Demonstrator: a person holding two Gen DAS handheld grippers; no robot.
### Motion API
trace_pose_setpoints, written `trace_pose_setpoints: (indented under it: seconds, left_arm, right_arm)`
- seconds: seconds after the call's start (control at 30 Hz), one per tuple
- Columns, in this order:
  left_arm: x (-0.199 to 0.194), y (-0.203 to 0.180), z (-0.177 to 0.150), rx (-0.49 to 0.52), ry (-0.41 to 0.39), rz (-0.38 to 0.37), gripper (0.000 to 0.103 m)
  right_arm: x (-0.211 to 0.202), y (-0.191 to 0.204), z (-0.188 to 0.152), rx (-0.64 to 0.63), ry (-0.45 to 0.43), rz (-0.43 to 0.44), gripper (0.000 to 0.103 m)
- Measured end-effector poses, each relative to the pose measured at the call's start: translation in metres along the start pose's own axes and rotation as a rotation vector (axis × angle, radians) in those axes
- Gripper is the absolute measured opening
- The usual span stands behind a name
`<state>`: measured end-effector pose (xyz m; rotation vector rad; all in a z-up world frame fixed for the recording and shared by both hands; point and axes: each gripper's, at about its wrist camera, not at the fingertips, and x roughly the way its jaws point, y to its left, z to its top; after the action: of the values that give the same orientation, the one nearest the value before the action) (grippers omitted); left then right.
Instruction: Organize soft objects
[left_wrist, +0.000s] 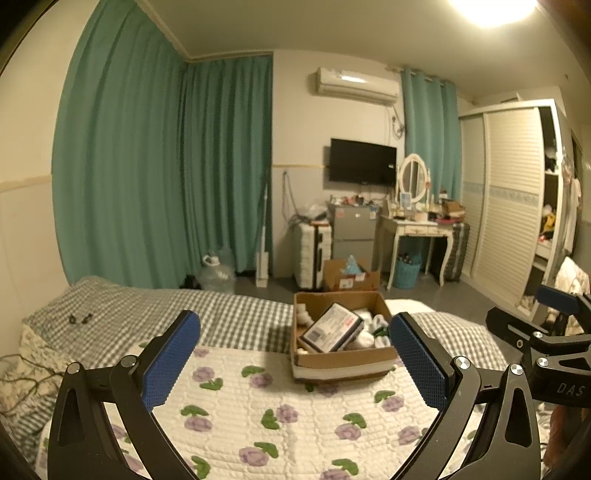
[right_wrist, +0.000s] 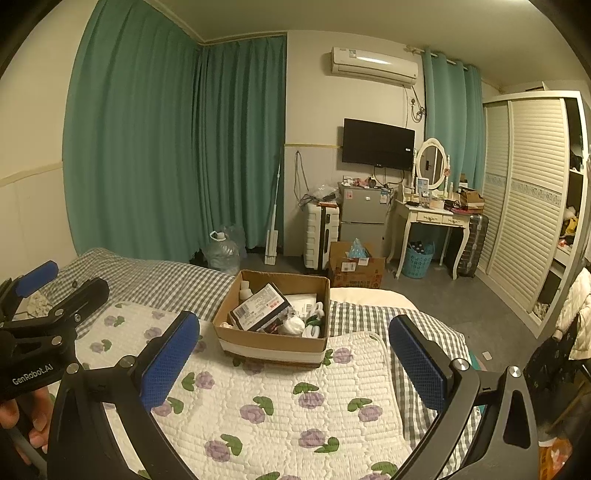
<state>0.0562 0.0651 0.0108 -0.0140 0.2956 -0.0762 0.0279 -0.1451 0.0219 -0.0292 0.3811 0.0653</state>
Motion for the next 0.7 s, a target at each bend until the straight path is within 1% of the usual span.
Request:
trace_pose_setpoints:
  seconds: [0.2, 0.7]
  left_arm:
    - [0.0013, 0.0022, 0.0020, 0.000, 0.008, -0.005, 0.103]
    - [-0.0035, -0.0035, 0.0011, 0.015, -0.005, 0.010, 0.103]
  right_arm:
    - [-0.0006, -0.0013, 0.0005, 0.008, 0.004, -0.002, 0.103]
    - [-0.0029, -0.0018, 0.0013, 0.007, 0.005, -0.007, 0.103]
